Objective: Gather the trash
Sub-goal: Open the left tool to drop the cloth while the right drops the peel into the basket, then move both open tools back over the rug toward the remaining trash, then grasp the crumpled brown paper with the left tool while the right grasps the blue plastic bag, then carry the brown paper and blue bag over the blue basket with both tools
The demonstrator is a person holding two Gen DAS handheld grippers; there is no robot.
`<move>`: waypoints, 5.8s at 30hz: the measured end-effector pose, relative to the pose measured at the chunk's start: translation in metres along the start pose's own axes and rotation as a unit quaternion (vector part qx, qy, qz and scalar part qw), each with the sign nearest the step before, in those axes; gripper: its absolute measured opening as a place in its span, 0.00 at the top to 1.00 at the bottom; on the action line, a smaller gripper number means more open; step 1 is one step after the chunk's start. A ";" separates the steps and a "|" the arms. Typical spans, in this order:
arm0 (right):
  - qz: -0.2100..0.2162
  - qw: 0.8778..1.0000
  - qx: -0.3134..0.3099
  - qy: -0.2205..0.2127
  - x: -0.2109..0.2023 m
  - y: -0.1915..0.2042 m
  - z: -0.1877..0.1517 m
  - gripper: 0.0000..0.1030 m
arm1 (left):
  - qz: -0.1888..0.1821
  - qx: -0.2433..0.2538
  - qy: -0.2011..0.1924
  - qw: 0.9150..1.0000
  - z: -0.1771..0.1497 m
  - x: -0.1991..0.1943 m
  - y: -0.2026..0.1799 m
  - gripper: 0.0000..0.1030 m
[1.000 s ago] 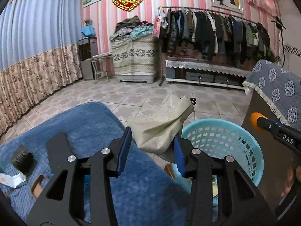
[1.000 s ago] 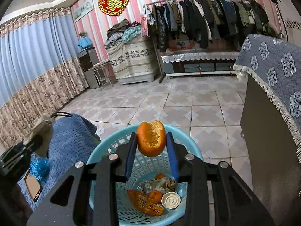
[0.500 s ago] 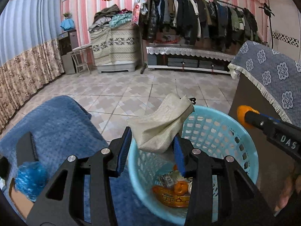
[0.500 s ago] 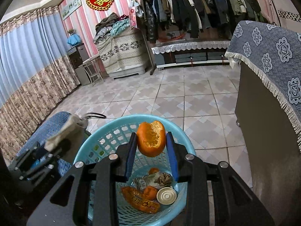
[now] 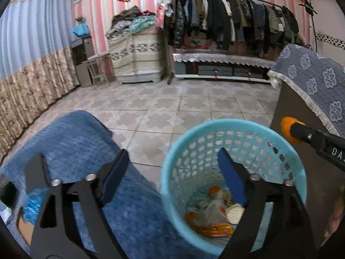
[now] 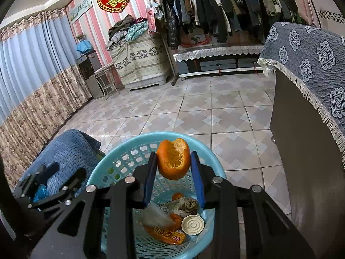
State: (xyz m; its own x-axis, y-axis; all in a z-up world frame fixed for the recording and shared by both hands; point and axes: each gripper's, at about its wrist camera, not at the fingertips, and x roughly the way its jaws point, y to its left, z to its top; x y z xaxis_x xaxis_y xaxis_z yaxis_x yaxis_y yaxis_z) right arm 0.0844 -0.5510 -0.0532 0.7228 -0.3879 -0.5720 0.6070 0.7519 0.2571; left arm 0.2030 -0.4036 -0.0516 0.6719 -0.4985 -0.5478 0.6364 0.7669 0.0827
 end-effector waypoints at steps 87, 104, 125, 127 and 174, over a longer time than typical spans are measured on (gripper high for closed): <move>0.175 0.936 -0.306 0.015 -0.051 0.322 -0.107 0.17 | 0.315 -0.287 0.034 0.904 -0.203 -0.242 0.376 0.05; 0.142 0.950 -0.270 0.067 -0.005 0.295 -0.093 0.17 | 0.266 -0.332 0.100 0.899 -0.222 -0.178 0.417 0.27; 0.206 0.933 -0.272 0.116 0.015 0.322 -0.115 0.74 | 0.280 -0.278 0.034 0.918 -0.178 -0.214 0.384 0.54; 0.207 0.936 -0.269 0.095 0.005 0.318 -0.107 0.75 | 0.281 -0.269 0.023 0.921 -0.169 -0.220 0.379 0.54; 0.057 0.993 -0.068 -0.078 -0.034 0.048 0.023 0.76 | 0.025 -0.079 -0.075 0.994 0.017 -0.094 0.081 0.54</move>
State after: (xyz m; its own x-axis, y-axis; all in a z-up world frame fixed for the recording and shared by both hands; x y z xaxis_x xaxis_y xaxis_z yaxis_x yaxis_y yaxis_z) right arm 0.0963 -0.5134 -0.0034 0.8335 -0.3652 -0.4147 0.4752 0.8567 0.2008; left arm 0.1979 -0.3013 0.0207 0.7580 -0.5031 -0.4152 0.5410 0.8404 -0.0306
